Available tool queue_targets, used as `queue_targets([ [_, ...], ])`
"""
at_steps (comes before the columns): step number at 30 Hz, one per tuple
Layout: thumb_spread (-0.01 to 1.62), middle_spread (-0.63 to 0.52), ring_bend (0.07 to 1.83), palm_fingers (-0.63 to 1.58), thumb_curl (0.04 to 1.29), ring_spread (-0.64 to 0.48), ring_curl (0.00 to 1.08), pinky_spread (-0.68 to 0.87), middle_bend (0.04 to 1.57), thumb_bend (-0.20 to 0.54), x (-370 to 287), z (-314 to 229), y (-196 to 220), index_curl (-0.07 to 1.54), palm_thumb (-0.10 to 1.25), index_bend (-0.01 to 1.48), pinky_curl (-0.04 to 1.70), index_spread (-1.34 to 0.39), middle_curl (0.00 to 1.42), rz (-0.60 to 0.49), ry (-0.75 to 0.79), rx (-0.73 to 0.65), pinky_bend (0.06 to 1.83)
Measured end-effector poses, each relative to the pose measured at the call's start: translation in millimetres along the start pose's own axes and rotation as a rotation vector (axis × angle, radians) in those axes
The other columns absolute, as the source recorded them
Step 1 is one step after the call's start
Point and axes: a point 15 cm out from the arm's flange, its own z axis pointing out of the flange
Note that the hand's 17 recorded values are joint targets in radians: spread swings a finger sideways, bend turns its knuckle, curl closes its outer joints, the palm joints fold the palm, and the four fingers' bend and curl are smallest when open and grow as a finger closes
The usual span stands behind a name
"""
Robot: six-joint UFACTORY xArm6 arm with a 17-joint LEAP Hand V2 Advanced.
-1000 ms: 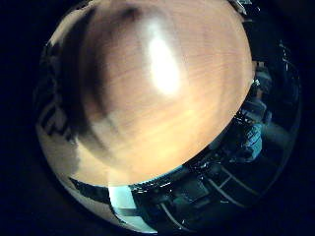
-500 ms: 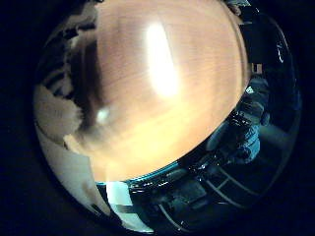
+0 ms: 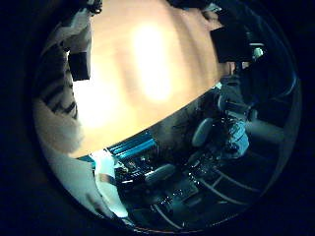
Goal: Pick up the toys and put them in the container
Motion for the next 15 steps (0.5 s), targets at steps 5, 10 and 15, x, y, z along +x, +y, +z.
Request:
queue_targets([
  [5,1.13,-0.24,1.39,0.94,0.53,-0.26,0.84,-0.18,1.21,-0.01,-14.5,-57.3,16.5,0.97,1.07,1.05,0.95,-0.29,1.03,-0.043,0.026,0.058,1.32],
  [10,1.13,-0.24,1.38,0.94,0.55,-0.26,0.85,-0.18,1.2,-0.012,-26.7,-111.3,30.9,0.98,1.07,1.04,0.98,-0.29,1.04,-0.081,0.035,0.109,1.3],
  [15,1.13,-0.24,1.37,0.95,0.56,-0.26,0.86,-0.18,1.2,-0.012,-43.3,-142.7,41.8,0.98,1.06,1.04,1.0,-0.29,1.05,-0.122,0.034,0.147,1.29],
])
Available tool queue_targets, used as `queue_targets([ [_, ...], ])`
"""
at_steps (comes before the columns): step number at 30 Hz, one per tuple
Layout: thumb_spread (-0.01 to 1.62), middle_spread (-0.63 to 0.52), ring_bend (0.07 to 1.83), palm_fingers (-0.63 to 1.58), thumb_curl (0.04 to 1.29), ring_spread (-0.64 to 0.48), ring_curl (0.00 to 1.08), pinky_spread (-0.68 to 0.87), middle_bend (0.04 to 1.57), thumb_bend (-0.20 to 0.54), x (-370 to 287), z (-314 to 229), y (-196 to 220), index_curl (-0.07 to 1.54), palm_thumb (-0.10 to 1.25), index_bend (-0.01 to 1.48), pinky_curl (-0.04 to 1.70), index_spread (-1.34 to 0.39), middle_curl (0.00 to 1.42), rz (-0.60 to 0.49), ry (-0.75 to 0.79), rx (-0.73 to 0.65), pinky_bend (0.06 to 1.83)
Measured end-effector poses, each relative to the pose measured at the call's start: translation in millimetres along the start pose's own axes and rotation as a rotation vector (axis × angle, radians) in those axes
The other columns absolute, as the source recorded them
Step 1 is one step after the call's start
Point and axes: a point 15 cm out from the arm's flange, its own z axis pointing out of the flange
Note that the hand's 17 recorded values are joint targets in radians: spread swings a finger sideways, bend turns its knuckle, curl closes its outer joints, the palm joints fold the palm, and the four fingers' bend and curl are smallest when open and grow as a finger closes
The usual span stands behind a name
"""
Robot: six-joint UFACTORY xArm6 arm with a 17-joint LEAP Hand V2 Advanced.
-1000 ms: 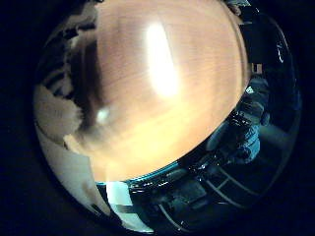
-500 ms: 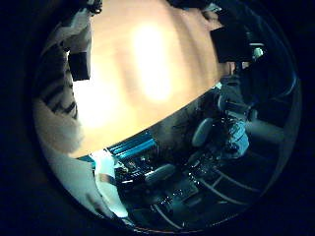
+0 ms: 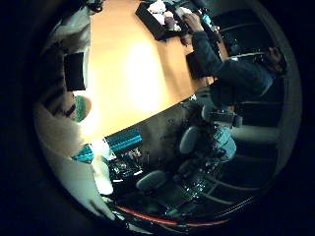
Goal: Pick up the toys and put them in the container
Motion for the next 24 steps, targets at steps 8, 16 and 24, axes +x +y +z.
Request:
queue_targets([
  [8,1.12,-0.24,1.36,0.96,0.58,-0.26,0.87,-0.18,1.18,-0.012,-23.0,-32.1,4.3,0.99,1.05,1.03,1.03,-0.29,1.05,-0.055,-0.004,0.041,1.26],
  [16,1.11,-0.24,1.34,0.97,0.59,-0.27,0.88,-0.2,1.17,-0.012,-45.0,-43.3,8.8,1.0,1.06,1.01,1.04,-0.29,1.06,-0.101,-0.011,0.068,1.25],
  [24,1.1,-0.24,1.32,1.0,0.61,-0.26,0.88,-0.22,1.14,-0.012,-69.1,-53.1,13.2,1.0,1.06,0.98,1.04,-0.29,1.07,-0.137,-0.021,0.097,1.23],
])
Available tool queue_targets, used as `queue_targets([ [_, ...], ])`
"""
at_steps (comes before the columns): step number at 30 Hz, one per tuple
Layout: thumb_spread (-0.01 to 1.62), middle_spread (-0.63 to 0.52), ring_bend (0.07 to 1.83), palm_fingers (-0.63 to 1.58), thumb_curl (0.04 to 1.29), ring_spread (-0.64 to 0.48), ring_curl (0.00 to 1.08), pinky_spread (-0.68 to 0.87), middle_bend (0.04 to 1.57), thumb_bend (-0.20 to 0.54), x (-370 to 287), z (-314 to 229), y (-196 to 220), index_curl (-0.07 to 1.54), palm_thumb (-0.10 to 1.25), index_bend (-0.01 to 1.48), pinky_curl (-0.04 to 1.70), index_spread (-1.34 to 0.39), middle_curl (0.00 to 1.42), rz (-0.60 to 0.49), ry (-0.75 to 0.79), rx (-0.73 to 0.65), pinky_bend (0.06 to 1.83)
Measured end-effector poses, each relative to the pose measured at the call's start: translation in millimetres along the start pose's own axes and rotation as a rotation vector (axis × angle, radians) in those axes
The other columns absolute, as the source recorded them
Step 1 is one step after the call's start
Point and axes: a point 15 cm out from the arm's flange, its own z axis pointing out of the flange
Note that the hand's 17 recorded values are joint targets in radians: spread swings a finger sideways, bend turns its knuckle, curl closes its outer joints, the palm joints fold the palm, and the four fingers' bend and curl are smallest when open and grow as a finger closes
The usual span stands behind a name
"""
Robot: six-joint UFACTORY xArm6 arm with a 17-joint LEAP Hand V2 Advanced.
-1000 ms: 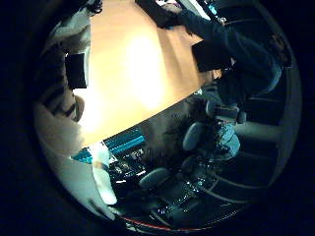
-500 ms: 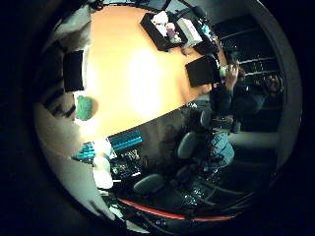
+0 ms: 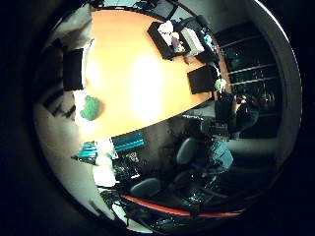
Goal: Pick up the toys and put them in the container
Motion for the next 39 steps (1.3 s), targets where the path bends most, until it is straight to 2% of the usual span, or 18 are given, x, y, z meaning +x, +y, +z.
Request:
queue_targets([
  [39,1.06,-0.26,1.27,1.05,0.62,-0.27,0.89,-0.25,1.07,-0.013,-212.1,-38.8,7.7,1.02,1.06,0.92,1.07,-0.3,1.1,-0.294,-0.191,0.146,1.16],
])
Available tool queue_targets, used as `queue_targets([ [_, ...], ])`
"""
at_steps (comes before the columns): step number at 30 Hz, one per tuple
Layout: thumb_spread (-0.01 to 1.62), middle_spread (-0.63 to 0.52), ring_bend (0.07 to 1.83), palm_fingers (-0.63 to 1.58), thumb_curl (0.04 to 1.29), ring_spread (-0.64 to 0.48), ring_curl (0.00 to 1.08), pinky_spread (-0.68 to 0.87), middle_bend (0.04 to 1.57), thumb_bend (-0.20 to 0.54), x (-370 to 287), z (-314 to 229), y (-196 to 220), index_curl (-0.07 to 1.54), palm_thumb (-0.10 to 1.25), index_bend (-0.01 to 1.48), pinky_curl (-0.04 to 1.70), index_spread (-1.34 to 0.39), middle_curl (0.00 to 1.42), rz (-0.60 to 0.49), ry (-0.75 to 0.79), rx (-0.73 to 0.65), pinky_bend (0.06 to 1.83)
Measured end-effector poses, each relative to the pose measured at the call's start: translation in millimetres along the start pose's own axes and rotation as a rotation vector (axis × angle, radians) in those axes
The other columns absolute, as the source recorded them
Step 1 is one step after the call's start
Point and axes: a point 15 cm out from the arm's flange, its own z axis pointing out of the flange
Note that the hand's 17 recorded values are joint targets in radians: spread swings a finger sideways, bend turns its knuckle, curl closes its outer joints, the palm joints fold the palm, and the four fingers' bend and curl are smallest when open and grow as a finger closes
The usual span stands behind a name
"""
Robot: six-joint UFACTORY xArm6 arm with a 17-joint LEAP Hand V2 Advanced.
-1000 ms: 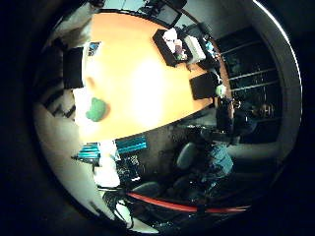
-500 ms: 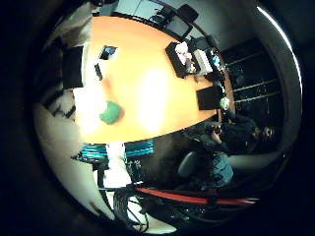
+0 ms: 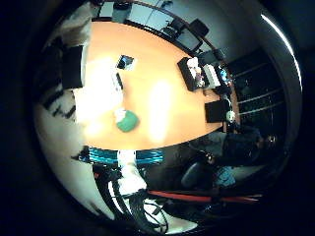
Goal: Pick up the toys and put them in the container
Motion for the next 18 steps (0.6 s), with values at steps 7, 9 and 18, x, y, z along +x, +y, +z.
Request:
queue_targets([
  [7,1.05,-0.26,1.27,1.05,0.63,-0.27,0.89,-0.25,1.06,-0.014,-29.2,11.7,-21.2,1.03,1.05,0.92,1.08,-0.31,1.1,-0.054,-0.031,0.028,1.16],
  [9,1.05,-0.26,1.27,1.06,0.63,-0.27,0.89,-0.25,1.07,-0.014,-36.9,15.0,-27.1,1.03,1.05,0.92,1.08,-0.31,1.1,-0.067,-0.039,0.036,1.16],
  [18,1.05,-0.25,1.26,1.06,0.64,-0.27,0.91,-0.24,1.1,-0.013,-74.3,32.5,-54.1,1.04,1.05,0.91,1.09,-0.31,1.08,-0.123,-0.067,0.076,1.15],
])
